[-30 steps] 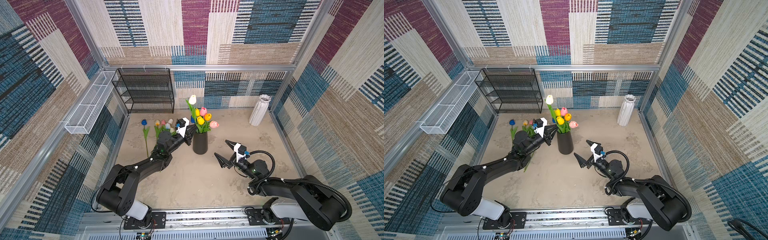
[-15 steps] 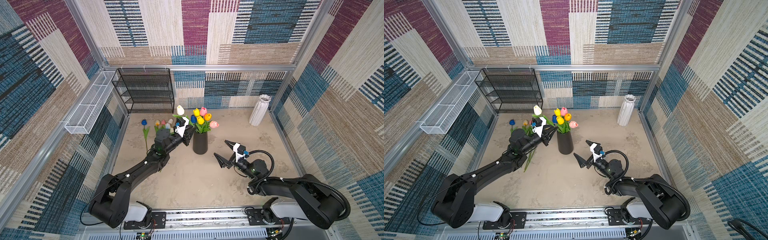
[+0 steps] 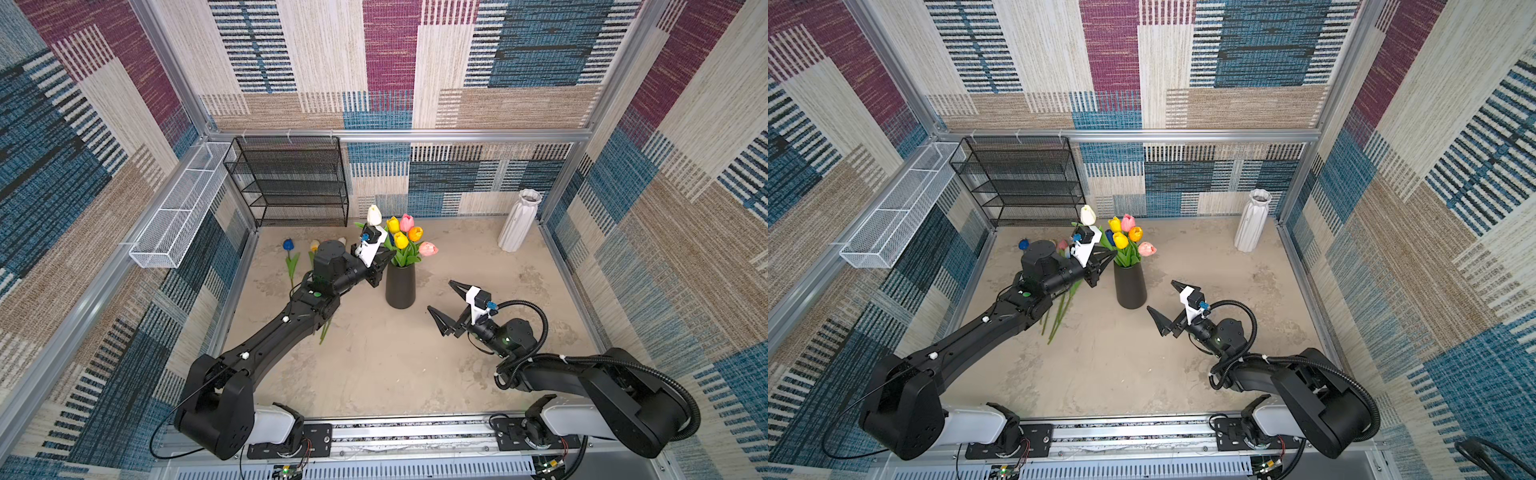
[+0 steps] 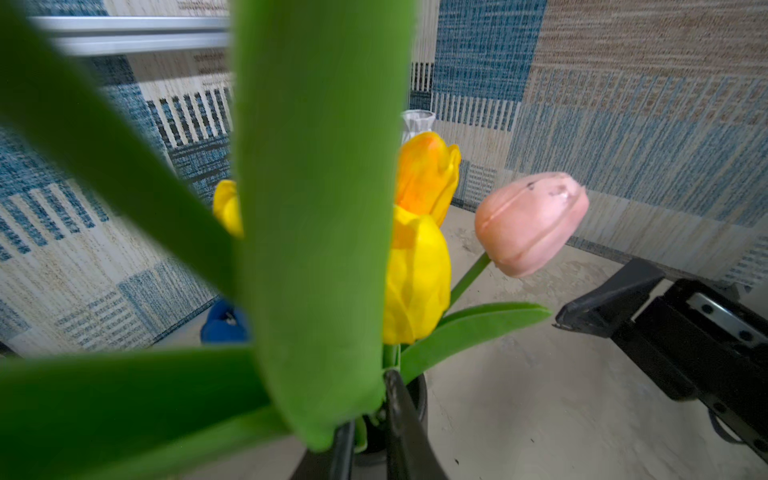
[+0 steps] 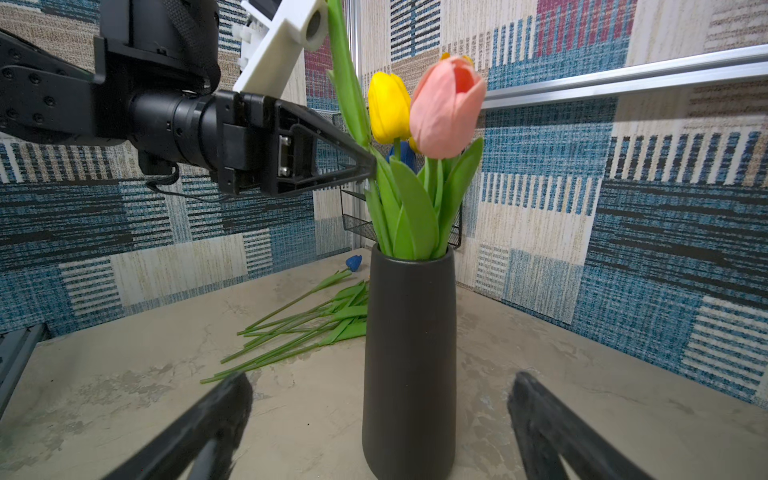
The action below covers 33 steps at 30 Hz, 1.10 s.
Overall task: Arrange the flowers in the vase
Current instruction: 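Lower the white tulip into the dark grey vase and open the left gripper, then move the left gripper back and close on a blue tulip stem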
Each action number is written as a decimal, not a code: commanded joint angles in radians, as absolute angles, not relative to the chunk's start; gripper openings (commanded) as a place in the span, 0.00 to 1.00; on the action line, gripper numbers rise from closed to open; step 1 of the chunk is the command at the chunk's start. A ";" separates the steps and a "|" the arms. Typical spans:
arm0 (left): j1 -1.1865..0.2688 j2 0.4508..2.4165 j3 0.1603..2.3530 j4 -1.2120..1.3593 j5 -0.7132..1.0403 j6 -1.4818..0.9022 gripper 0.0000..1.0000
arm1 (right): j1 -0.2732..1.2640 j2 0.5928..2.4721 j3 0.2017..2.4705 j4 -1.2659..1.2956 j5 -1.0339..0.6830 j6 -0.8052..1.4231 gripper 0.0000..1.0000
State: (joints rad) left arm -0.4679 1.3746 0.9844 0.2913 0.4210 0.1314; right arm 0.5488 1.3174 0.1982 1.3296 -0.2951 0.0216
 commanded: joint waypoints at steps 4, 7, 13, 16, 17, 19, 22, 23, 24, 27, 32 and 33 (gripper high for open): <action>-0.477 1.391 1.039 0.091 0.384 0.233 0.17 | 0.549 1.328 0.209 1.357 -0.301 0.025 1.00; -0.479 1.421 1.077 0.048 0.387 0.244 0.19 | 0.549 1.331 0.209 1.359 -0.302 0.026 1.00; -0.479 1.420 1.106 0.029 0.367 0.230 0.40 | 0.549 1.330 0.209 1.358 -0.299 0.025 1.00; -0.479 1.398 1.101 0.019 0.349 0.219 0.61 | 0.549 1.327 0.207 1.358 -0.298 0.023 1.00; -0.477 1.387 1.093 0.016 0.330 0.212 0.65 | 0.548 1.326 0.207 1.358 -0.296 0.023 1.00; -0.474 1.355 1.045 0.035 0.321 0.225 0.84 | 0.549 1.325 0.206 1.359 -0.297 0.025 1.00; -0.457 1.304 0.955 0.094 0.306 0.218 0.95 | 0.549 1.327 0.207 1.359 -0.302 0.026 1.00; -0.448 1.291 0.935 0.106 0.314 0.210 0.95 | 0.549 1.325 0.206 1.359 -0.302 0.028 1.00; -0.439 1.274 0.908 0.125 0.317 0.200 0.95 | 0.549 1.323 0.206 1.359 -0.302 0.028 1.00; -0.408 1.226 0.837 0.187 0.305 0.160 0.94 | 0.549 1.315 0.203 1.360 -0.302 0.028 1.00; -0.281 1.132 0.711 0.322 0.344 0.024 0.93 | 0.549 1.304 0.199 1.358 -0.304 0.031 1.00; -0.243 1.124 0.700 0.323 0.318 -0.016 0.92 | 0.549 1.302 0.199 1.358 -0.305 0.032 1.00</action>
State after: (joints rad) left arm -0.3004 1.1500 0.7296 0.2054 0.3222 0.1165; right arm 0.5488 1.3087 0.2020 1.3300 -0.2955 0.0219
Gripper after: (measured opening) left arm 0.926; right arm 0.997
